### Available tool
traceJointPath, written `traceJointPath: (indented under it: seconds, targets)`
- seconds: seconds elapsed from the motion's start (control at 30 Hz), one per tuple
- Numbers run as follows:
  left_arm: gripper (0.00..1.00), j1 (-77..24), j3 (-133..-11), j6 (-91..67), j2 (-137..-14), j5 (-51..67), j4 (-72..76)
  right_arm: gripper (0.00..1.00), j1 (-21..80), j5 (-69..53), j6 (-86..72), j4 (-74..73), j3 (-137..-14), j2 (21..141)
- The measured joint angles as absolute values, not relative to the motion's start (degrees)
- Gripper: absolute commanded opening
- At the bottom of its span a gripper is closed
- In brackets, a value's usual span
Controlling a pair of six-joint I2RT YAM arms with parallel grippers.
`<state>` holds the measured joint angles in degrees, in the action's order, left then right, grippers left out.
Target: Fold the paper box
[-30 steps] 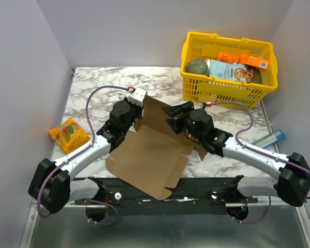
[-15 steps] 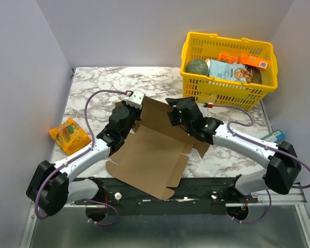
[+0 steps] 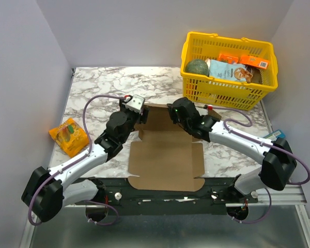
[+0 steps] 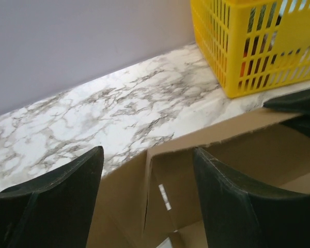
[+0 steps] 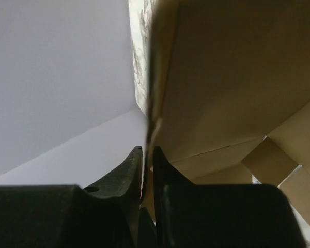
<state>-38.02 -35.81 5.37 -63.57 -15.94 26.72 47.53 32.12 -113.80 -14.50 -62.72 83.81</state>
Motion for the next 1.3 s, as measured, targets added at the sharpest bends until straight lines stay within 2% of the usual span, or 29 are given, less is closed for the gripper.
traceJointPath:
  seconds: [0.07,0.23,0.47,0.53,0.57,0.7,0.9,1.07,1.3]
  targets:
    - [0.89,-38.0,-35.8,4.9,-61.5,-15.2,25.7,0.06,47.5,32.2,-114.0,-14.7,-62.7,83.9]
    - [0.93,-38.0,-36.0,2.6,-53.8,-10.4,18.9,0.04,47.5,32.2,-112.4,-12.8,-61.1,83.8]
    - [0.92,-37.8,-43.2,-10.5,-46.3,-8.1,3.7,0.06,47.5,32.3,-104.7,1.6,-49.2,80.0]
    - [0.88,-37.8,-43.3,-15.9,-45.4,-8.1,2.0,0.06,47.5,32.1,-101.3,6.8,-46.0,79.2]
    - [0.87,-37.8,-43.2,-18.1,-45.3,-8.1,1.5,0.01,47.5,31.9,-99.6,9.9,-44.2,78.7]
    - [0.86,-37.7,-39.7,-28.6,-45.3,-7.1,1.0,0.01,47.5,30.9,-92.8,22.6,-36.7,76.4]
    - [0.86,-37.6,-38.1,-33.0,-46.7,-7.1,0.1,0.01,47.5,30.6,-81.4,38.5,-31.0,75.8]
    - [0.88,-35.0,-45.3,-32.0,-49.8,-7.1,-2.5,0.01,46.4,29.6,-74.0,50.2,-30.9,78.0]
    - [0.87,-28.1,-51.7,-31.3,-54.3,-3.7,-2.3,0.01,42.7,23.8,-68.8,68.5,-30.8,89.0]
